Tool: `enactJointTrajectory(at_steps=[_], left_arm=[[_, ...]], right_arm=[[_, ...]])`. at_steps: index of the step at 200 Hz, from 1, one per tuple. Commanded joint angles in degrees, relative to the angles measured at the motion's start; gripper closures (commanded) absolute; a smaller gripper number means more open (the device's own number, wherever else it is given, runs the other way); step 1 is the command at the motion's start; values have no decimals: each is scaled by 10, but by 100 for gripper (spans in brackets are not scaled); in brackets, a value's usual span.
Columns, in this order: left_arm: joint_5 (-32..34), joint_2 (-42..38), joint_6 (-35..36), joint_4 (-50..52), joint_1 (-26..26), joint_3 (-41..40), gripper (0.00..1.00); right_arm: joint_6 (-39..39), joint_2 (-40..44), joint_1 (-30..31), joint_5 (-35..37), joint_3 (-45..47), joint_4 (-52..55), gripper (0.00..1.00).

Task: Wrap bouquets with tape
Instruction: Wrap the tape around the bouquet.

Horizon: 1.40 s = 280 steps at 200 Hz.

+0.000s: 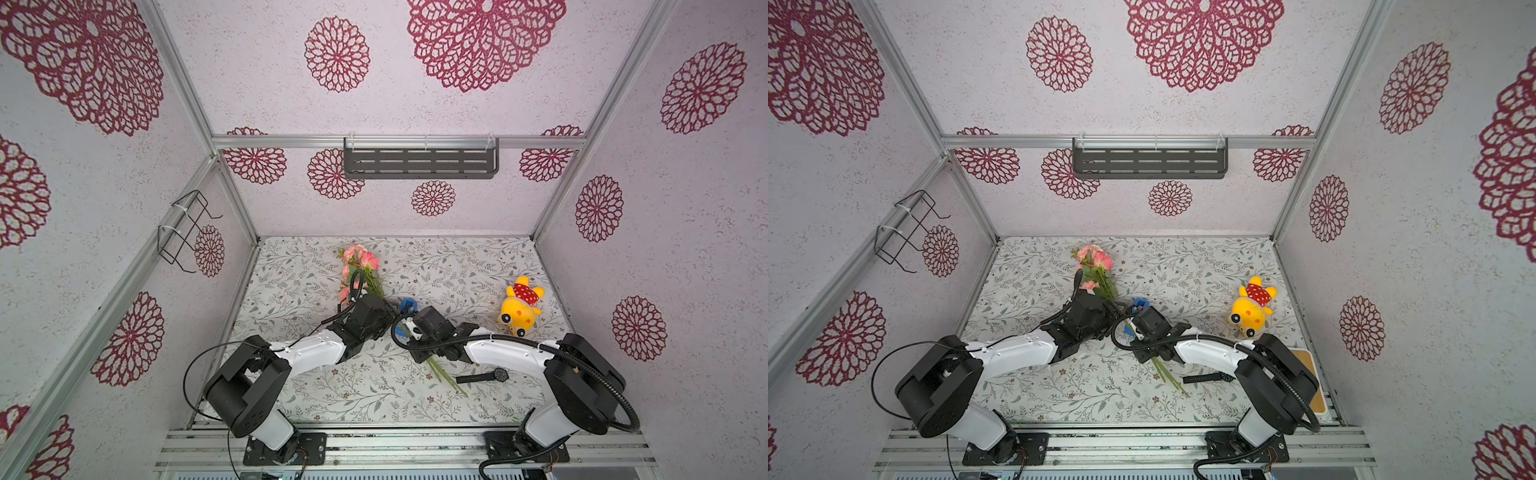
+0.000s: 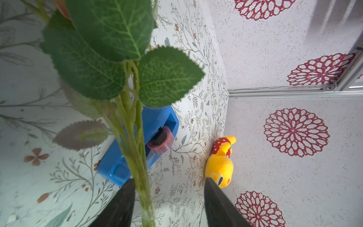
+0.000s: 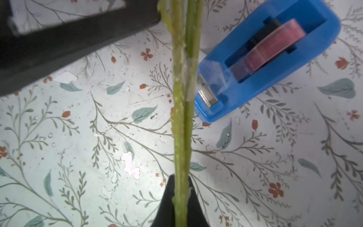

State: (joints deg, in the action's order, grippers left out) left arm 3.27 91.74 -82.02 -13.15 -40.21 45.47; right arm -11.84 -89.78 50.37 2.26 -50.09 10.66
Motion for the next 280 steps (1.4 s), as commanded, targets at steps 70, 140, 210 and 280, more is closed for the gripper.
enactJointTrajectory(at_steps=[70,140,210,280], left_arm=[[-46,41,-35,23,-12,35,39],[-41,72,-72,-19,-25,18,46],[-50,87,-61,-76,-20,17,94],[-46,54,-47,-54,19,1,100]], right_arm=[[0,37,26,82,-21,-33,100],[-66,75,34,59,29,-108,100],[-45,58,34,8,18,-108,100],[-98,157,-75,-72,107,-157,57]])
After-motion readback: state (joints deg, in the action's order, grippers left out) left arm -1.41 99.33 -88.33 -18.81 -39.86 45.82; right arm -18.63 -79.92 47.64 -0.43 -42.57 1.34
